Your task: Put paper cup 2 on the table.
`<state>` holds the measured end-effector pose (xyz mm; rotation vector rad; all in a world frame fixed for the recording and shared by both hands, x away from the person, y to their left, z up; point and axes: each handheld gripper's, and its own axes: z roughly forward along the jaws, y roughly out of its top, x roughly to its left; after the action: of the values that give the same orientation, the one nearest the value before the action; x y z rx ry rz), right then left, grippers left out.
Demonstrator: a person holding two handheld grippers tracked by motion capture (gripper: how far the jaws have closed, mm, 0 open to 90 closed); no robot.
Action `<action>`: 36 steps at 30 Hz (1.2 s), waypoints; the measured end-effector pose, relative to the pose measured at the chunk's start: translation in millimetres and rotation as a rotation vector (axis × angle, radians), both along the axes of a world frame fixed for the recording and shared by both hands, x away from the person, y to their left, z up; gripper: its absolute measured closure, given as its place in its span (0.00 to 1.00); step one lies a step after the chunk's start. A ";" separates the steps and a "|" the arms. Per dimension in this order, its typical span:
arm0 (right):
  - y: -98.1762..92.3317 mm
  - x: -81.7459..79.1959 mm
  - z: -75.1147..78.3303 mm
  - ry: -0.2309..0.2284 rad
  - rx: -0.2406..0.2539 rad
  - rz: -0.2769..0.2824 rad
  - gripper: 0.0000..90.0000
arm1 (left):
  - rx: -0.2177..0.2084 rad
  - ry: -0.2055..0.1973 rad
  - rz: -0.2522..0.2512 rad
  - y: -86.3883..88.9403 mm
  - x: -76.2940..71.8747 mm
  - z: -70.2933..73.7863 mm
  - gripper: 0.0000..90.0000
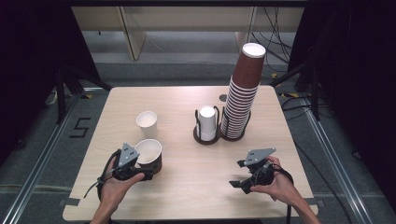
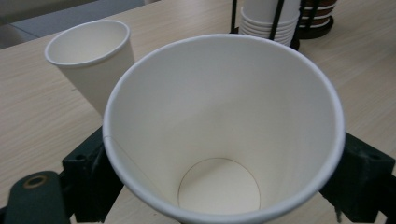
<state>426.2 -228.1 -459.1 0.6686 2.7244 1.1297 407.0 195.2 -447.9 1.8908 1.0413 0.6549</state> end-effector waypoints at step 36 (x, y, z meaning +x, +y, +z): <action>-8.2 0.8 -3.7 0.009 -0.013 -0.011 0.21 | -0.004 0.032 0.274 45.2 69.4 -14.6 0.12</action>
<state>426.9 -236.3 -462.8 0.6883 2.7295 1.1086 476.4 240.4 -462.5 1.7757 1.3352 0.7791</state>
